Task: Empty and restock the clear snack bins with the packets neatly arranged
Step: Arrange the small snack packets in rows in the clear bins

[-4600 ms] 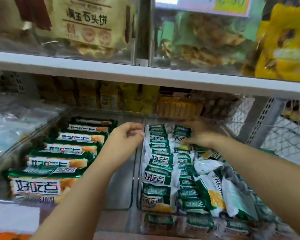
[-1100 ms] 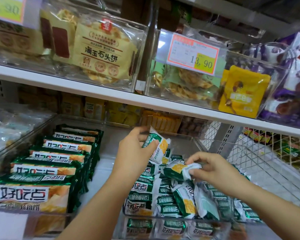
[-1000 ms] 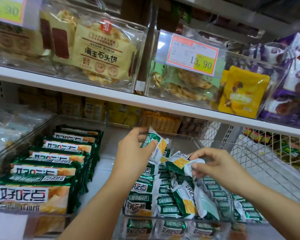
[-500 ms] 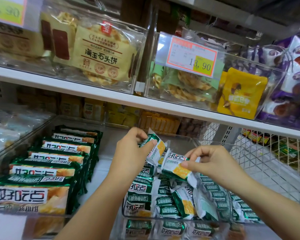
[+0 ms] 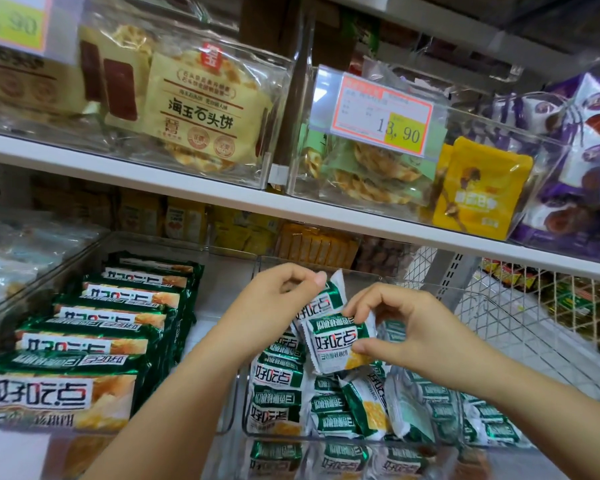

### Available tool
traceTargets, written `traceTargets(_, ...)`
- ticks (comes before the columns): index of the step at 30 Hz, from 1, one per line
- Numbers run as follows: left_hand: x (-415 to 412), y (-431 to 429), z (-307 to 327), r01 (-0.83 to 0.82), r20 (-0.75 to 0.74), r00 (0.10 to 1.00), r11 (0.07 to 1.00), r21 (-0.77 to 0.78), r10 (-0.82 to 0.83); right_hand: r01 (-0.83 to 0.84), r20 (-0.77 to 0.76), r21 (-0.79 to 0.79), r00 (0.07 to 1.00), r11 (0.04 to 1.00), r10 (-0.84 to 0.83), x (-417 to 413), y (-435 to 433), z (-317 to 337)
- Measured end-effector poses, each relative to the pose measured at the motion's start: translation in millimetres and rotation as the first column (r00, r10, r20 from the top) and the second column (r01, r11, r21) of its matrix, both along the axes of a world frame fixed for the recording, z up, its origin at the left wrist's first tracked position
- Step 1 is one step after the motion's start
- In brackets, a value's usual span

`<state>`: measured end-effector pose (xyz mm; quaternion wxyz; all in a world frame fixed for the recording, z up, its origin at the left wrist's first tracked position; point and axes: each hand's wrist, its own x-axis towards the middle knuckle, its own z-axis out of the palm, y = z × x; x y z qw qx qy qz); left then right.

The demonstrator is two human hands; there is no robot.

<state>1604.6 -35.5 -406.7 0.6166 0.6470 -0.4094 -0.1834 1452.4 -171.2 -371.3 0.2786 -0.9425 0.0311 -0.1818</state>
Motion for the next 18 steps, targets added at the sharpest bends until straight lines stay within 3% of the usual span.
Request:
traceTargets(2,0,2,2,0.096,-0.017,0.995,0.995,0.012,-0.096,0.005,0.024,0.045,1.000,0.999,-0.006,0,1,2)
traceTargets(7,-2,6,2,0.238,0.101,0.962,0.962,0.130,-0.252,-0.015,0.058,0.087,0.998,0.996,0.010,2,1,3)
traceTargets(12,-7,8,8,0.213,0.217,0.943,0.958,0.191,-0.253,0.011,0.061,0.000,0.998,1.000,-0.011,2,-5,2)
traceTargets(15,-12,8,9,0.100,0.385,0.903,0.964,0.244,-0.192,-0.022,-0.166,-0.209,0.986,0.978,-0.013,2,-3,7)
traceTargets(18,-20,3,10,0.071,0.444,0.876,0.960,0.272,-0.190,-0.057,-0.292,-0.272,0.956,0.961,-0.026,4,-4,9)
